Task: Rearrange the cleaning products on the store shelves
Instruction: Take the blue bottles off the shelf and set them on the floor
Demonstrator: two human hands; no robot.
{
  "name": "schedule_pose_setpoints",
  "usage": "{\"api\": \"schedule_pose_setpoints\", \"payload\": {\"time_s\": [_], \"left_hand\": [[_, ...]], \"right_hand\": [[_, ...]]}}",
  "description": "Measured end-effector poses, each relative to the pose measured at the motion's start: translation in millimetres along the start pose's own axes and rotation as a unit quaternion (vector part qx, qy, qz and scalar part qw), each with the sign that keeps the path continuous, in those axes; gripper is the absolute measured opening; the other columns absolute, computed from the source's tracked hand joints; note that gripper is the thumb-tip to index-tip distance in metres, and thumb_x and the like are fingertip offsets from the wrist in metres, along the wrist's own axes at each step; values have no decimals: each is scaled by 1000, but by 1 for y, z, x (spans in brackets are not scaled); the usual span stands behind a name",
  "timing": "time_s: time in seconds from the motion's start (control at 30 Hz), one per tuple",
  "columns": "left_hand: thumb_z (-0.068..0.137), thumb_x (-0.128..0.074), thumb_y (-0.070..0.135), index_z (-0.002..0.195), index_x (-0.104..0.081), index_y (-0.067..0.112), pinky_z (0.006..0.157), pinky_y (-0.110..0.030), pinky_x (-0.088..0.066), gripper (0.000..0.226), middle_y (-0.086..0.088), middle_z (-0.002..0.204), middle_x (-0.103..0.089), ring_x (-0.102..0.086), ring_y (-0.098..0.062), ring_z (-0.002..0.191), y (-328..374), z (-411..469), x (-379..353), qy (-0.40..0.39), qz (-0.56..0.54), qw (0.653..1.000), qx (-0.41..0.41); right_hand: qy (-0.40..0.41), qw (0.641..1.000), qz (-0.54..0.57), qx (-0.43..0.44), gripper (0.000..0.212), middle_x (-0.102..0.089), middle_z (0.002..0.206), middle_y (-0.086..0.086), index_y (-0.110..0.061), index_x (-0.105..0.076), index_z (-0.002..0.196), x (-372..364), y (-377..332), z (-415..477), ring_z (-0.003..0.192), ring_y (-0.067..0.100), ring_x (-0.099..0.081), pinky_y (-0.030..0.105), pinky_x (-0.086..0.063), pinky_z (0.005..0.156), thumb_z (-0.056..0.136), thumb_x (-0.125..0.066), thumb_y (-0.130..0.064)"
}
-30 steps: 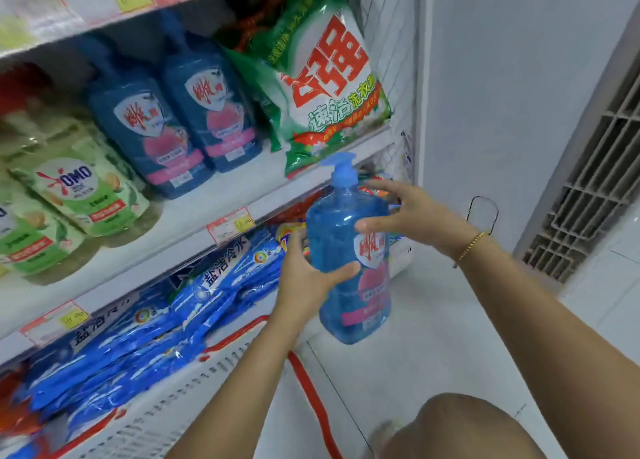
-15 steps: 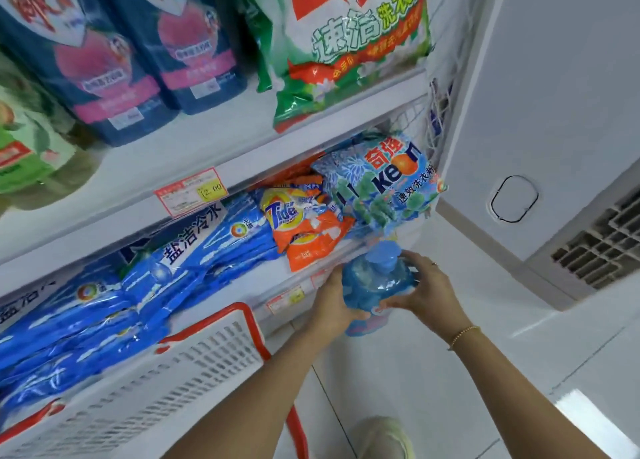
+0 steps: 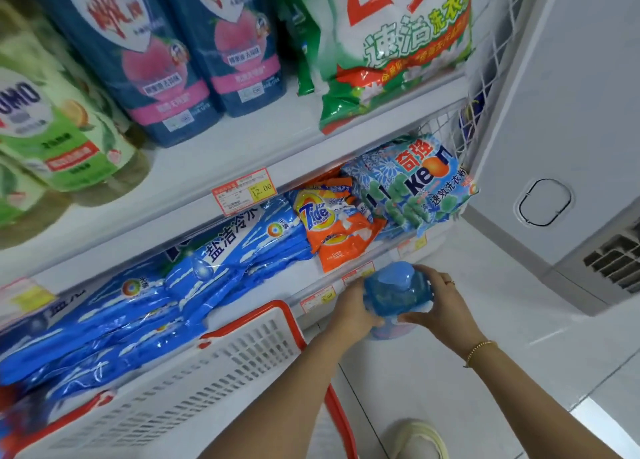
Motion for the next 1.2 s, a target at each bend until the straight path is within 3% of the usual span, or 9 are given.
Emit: {"api": "schedule_pose_setpoints", "payload": {"time_s": [0.1,0.23,0.37,0.5,0.6,0.77,1.0,1.07,1.2], "left_hand": [[81,-70,3,126,-59,16,96,-34,-51,48,0,125,-62,-60,-14,109,29,-17,30,-8,19,999,-35],[87,-68,18,116,-64,18,85,-17,-48,29,9,105,-65,-61,-6,96,110,-73,110,76,63,985,-144],[87,-68,21,101,-61,23,87,-19,-44,16,8,104,-65,-58,-5,96,170,-121,222,283,94,917,-264],[85,-65,11,115,-59,10,81,-14,-30,30,-5,116,-57,-54,-17,104,179,-113,310,435,162,850,-250],[84,-62,4,119,-56,6,85,-17,-34,35,-12,119,-56,-55,-26,109,176,-91,330,403,227,853,-242],[81,-63,-5,127,-50,2,85,-13,-38,49,3,107,-55,-58,-11,100,181,-73,343,351,138,891,-252],[72,-76,-6,134,-40,15,105,-39,-43,75,6,120,-54,-53,-14,114,193,-43,339,275,-108,920,-257],[69,-73,-14,133,-39,14,106,-42,-43,78,2,122,-55,-53,-17,118,184,-41,337,287,-150,909,-262],[68,-75,-14,134,-37,9,105,-38,-43,80,-6,127,-53,-53,-21,120,183,-47,327,293,-222,892,-263]], "right_hand": [[-78,993,-88,-31,74,-51,127,7,-23,-42,134,15,-17,4,106,21,-54,23,-44,90,71,-82,-23],[-116,980,-159,17,44,-62,104,-7,-25,-60,117,68,-100,4,83,7,-59,7,-41,66,77,-75,-36],[9,988,28,151,21,-68,92,-7,-25,-67,99,122,-230,4,82,11,-65,21,-51,68,80,-72,-34],[-11,961,160,225,46,-60,106,-4,-19,-56,122,114,-325,45,95,12,-60,34,-57,79,79,-75,-21],[-27,964,77,255,78,-47,114,-12,-16,-33,142,100,-378,88,101,5,-49,14,-43,82,77,-77,-21],[36,964,85,249,132,-37,148,6,-12,-11,150,106,-432,163,134,22,-38,36,-37,109,46,-87,-42],[94,958,88,257,94,-49,131,14,-11,-37,138,118,-430,167,123,31,-45,44,-42,103,57,-85,-15],[136,948,16,287,88,-43,132,18,-7,-33,139,123,-420,143,125,32,-39,40,-39,104,64,-80,-9],[85,934,136,320,83,-44,133,4,-19,-27,129,126,-398,101,121,13,-47,19,-47,94,69,-82,-5]]}}
Point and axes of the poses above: each hand's wrist, its own z-axis towards the middle knuckle, its own x-axis out of the back of the hand, y = z × x, the point moved 6 cm from there along z, towards the middle knuckle
